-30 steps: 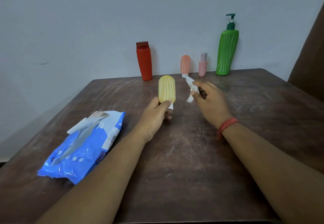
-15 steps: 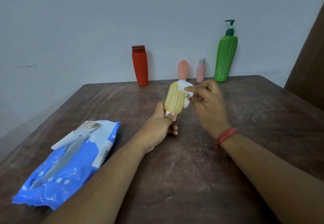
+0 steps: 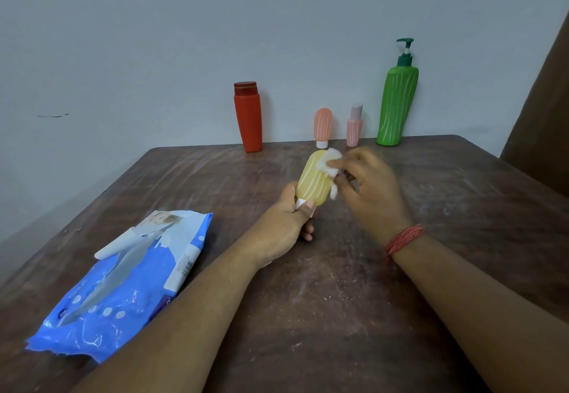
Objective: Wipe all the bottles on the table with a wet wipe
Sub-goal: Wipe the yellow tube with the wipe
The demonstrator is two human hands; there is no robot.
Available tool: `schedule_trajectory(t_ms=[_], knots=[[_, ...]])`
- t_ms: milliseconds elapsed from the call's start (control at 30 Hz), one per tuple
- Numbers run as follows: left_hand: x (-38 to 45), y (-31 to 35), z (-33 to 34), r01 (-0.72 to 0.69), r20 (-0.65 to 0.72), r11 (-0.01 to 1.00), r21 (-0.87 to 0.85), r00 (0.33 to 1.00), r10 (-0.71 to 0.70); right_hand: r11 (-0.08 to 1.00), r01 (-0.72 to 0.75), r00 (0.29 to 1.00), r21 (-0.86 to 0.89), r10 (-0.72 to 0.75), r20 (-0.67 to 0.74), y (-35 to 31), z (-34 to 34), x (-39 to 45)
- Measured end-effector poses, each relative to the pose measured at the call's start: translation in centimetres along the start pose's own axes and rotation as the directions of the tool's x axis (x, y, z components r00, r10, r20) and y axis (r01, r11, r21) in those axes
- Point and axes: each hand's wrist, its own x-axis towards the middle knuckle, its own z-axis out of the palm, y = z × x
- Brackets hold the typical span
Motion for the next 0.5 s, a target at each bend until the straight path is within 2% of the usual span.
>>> schedule_trajectory(t_ms=[67, 100, 200, 233, 367, 467, 500], knots=[[-0.05, 0.01, -0.01, -0.002, -0.019, 0.999, -0.045, 1.000, 0.001, 0.996, 0.088, 0.991, -0.026, -0.085, 0.104, -0.20, 0.63, -0.33], [-0.08, 0.05, -0.03, -0.001, -0.020, 0.999, -0.049, 1.000, 0.000, 0.995, 0.096, 0.990, -0.041, -0.091, 0.108, -0.08, 0.72, -0.27], [-0.21, 0.29, 0.00, 0.011, 0.005, 1.000, 0.021, 1.000, -0.011, 0.998, -0.010, 1.000, -0.059, 0.011, 0.006, 0.67, 0.23, 0.31], [-0.26, 0.32, 0.01, 0.013, 0.008, 1.000, 0.027, 1.000, -0.013, 0.998, -0.008, 1.000, -0.060, 0.009, 0.014, 0.66, 0.13, 0.23], [-0.19, 0.13, -0.04, 0.009, -0.017, 0.998, -0.065, 1.000, -0.010, 0.987, 0.137, 0.978, -0.089, -0.121, 0.169, 0.11, 0.15, -0.36], [-0.12, 0.00, -0.02, 0.004, -0.012, 0.999, -0.032, 1.000, -0.004, 0.992, 0.017, 0.996, -0.123, -0.007, 0.087, 0.49, -0.21, -0.01], [-0.15, 0.05, -0.01, 0.005, -0.012, 0.999, -0.039, 1.000, -0.005, 0.993, 0.035, 0.995, -0.114, -0.023, 0.101, 0.34, -0.24, -0.12]])
